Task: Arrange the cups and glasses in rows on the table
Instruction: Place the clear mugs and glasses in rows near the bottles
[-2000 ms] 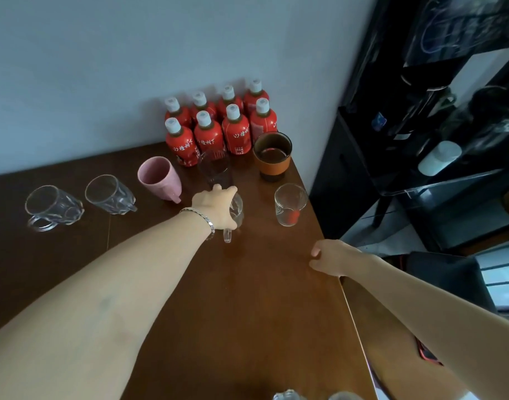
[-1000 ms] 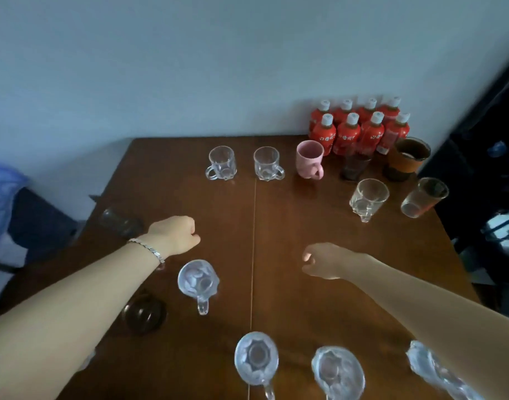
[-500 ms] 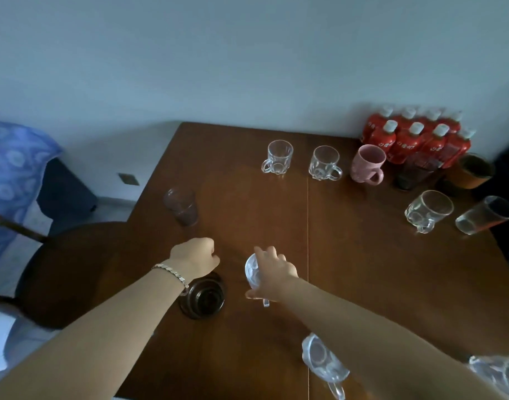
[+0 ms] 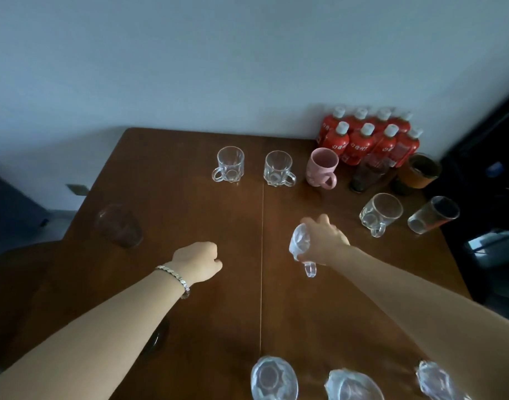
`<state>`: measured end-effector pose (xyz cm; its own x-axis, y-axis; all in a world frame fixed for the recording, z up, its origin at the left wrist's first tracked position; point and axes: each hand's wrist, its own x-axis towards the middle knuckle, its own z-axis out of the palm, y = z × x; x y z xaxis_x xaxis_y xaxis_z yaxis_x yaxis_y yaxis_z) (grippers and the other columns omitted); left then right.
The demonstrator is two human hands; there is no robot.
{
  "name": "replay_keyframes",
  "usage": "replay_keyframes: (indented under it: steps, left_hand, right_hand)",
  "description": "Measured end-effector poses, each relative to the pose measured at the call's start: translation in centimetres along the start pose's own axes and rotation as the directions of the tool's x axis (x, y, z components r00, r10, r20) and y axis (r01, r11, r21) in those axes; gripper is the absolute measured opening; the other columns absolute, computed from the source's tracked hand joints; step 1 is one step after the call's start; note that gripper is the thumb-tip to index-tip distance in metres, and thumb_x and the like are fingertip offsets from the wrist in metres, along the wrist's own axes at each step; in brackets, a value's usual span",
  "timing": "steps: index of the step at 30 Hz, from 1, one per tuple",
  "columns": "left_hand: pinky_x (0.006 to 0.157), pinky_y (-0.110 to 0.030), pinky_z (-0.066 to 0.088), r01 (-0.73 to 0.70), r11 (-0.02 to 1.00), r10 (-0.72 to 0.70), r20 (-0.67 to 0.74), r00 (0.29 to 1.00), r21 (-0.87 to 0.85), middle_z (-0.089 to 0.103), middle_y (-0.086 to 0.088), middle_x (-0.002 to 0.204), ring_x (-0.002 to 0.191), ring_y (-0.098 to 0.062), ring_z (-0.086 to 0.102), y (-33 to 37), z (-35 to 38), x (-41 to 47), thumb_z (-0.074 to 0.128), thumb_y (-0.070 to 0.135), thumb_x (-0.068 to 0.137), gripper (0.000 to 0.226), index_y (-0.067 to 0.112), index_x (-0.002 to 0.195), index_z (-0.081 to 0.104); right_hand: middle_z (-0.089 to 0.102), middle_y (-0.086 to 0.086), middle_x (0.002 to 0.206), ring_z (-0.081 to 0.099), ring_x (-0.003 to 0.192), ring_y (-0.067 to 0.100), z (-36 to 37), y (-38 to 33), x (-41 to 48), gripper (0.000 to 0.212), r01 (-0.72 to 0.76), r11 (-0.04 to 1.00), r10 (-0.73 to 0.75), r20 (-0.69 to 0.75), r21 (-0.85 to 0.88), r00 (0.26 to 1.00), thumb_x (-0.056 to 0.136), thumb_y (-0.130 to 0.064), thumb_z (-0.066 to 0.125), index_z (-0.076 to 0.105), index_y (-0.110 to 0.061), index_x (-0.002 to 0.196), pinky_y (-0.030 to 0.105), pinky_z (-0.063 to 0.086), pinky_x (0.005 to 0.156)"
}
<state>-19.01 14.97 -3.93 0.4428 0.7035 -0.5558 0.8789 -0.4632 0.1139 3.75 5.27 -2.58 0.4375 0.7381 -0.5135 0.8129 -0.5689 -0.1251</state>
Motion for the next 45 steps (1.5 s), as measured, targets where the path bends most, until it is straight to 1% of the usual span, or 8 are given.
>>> replay_keyframes:
  steps: [4, 12, 22, 27, 31, 36, 42, 45]
  left_hand:
    - [0.076, -0.03, 0.045, 0.013, 1.0, -0.013, 0.01, 1.0, -0.009, 0.069, -0.001, 0.105, 0.097, -0.023, 0.065, 2.5, 0.2, 1.5, 0.042, 0.031, 0.094, 0.029, 0.016, 0.109, 0.062]
    - [0.074, -0.027, 0.046, 0.087, 0.995, -0.086, 0.017, 0.996, -0.041, 0.069, 0.005, 0.102, 0.093, -0.018, 0.065, 2.8, 0.4, 2.9, 0.042, 0.035, 0.095, 0.027, 0.021, 0.11, 0.06]
    - [0.082, -0.03, 0.052, 0.101, 0.993, -0.1, 0.019, 0.995, -0.056, 0.067, 0.006, 0.108, 0.096, -0.016, 0.064, 1.1, 0.7, 1.6, 0.044, 0.036, 0.095, 0.028, 0.022, 0.114, 0.059]
    - [0.084, -0.032, 0.055, 0.096, 0.992, -0.097, -0.009, 0.995, -0.081, 0.068, 0.001, 0.107, 0.095, -0.018, 0.065, -0.8, 0.3, -1.0, 0.044, 0.033, 0.096, 0.028, 0.018, 0.114, 0.06]
    - [0.081, -0.032, 0.051, 0.142, 0.982, -0.146, -0.029, 0.989, -0.128, 0.068, -0.001, 0.107, 0.095, -0.019, 0.065, -3.9, 0.5, -3.7, 0.044, 0.033, 0.096, 0.028, 0.016, 0.112, 0.061]
    - [0.088, -0.033, 0.049, 0.238, 0.957, -0.239, 0.012, 0.971, -0.163, 0.065, -0.003, 0.118, 0.106, -0.021, 0.062, -8.8, 1.7, -7.3, 0.046, 0.034, 0.095, 0.033, 0.015, 0.12, 0.058]
    - [0.101, -0.04, 0.046, 0.267, 0.932, -0.248, 0.106, 0.963, -0.246, 0.04, -0.004, 0.142, 0.124, -0.026, 0.051, -11.4, 4.6, -10.4, 0.046, 0.063, 0.084, 0.074, 0.022, 0.145, 0.03]
    - [0.097, -0.04, 0.046, 0.223, 0.968, -0.217, 0.057, 0.974, -0.119, 0.029, -0.006, 0.149, 0.129, -0.028, 0.047, -10.6, 5.9, -11.4, 0.053, 0.071, 0.075, 0.099, 0.021, 0.15, 0.011]
  right_hand:
    - [0.036, 0.006, 0.128, 0.049, 0.12, 0.032, -2.6, 3.8, 4.1, 0.073, -0.053, 0.997, 0.054, -0.025, 0.051, 0.998, 0.071, -0.03, 0.073, 0.038, -0.026, 0.135, 0.039, 0.048, 0.093]
    - [0.036, 0.007, 0.13, 0.047, 0.123, 0.032, -4.4, 5.9, 9.8, 0.101, -0.067, 0.991, 0.069, -0.013, 0.116, 0.998, 0.063, -0.025, 0.081, 0.023, -0.03, 0.146, 0.042, 0.048, 0.094]
    - [0.035, 0.008, 0.142, 0.038, 0.132, 0.031, -3.6, 5.8, 9.1, 0.092, -0.042, 0.997, 0.044, -0.042, 0.062, 0.998, 0.073, -0.026, 0.078, 0.024, -0.026, 0.147, 0.043, 0.043, 0.101]
    - [0.037, 0.008, 0.145, 0.037, 0.133, 0.029, -2.7, 2.5, 5.0, 0.059, 0.111, 0.994, -0.11, -0.193, -0.005, 0.975, 0.086, -0.022, 0.063, 0.04, -0.02, 0.141, 0.041, 0.037, 0.107]
    - [0.059, 0.002, 0.125, 0.056, 0.114, 0.02, -0.7, -1.8, 0.4, 0.034, 0.313, 0.947, -0.315, 0.027, 0.067, 0.949, 0.093, -0.026, 0.054, 0.056, -0.018, 0.126, 0.032, 0.046, 0.095]
    - [0.058, -0.001, 0.129, 0.055, 0.117, 0.018, 3.3, -6.8, -2.8, 0.034, 0.368, 0.929, -0.369, 0.228, 0.048, 0.901, 0.093, -0.029, 0.052, 0.055, -0.02, 0.126, 0.032, 0.045, 0.096]
    - [0.055, -0.001, 0.133, 0.053, 0.121, 0.019, 6.9, -8.5, -4.2, 0.037, 0.347, 0.938, -0.329, 0.313, -0.001, 0.891, 0.094, -0.031, 0.051, 0.053, -0.02, 0.129, 0.034, 0.045, 0.099]
    - [0.055, 0.0, 0.133, 0.052, 0.122, 0.019, 7.4, -7.6, -4.6, 0.037, 0.308, 0.951, -0.285, 0.323, -0.021, 0.902, 0.094, -0.031, 0.051, 0.053, -0.019, 0.129, 0.032, 0.043, 0.098]
